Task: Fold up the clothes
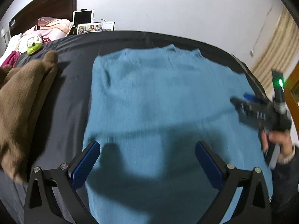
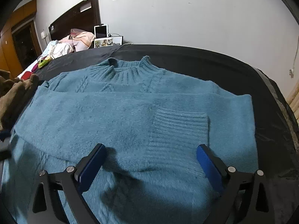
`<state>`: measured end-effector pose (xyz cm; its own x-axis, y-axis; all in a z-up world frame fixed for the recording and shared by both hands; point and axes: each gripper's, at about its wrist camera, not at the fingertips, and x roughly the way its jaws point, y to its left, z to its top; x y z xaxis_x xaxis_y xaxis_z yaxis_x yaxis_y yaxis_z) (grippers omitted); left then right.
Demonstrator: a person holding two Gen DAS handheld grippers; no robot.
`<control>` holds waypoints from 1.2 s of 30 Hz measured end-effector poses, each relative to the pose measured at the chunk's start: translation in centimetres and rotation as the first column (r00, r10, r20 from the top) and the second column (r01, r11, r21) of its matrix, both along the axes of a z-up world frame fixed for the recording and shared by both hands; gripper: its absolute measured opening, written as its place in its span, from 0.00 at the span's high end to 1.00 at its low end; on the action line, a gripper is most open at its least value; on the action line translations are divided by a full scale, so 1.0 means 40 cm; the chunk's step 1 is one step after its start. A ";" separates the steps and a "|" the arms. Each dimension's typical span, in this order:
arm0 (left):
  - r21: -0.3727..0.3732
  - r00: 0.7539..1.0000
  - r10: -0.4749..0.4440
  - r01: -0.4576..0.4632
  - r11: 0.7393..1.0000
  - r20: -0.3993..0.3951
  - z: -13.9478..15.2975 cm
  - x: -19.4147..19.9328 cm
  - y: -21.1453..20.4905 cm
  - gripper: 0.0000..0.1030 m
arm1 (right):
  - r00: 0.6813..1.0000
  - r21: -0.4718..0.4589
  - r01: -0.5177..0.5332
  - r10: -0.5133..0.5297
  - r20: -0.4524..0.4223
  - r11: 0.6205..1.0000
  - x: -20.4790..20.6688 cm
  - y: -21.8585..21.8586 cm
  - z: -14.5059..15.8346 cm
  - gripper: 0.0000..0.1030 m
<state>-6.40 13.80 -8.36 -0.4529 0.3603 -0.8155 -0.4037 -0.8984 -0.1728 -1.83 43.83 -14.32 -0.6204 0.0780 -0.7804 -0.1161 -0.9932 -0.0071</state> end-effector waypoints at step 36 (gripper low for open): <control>0.053 0.944 -0.308 0.316 0.947 -0.117 0.029 0.599 -0.266 0.01 | 0.985 -0.223 -0.168 0.171 -0.008 0.960 0.838 0.080 -0.095 0.04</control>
<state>17.56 3.16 -7.21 -0.3906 0.5518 -0.7368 -0.6810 -0.7118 -0.1720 31.70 47.03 -18.13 -0.6006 -0.2037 -0.7732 0.0527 -0.9750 0.2159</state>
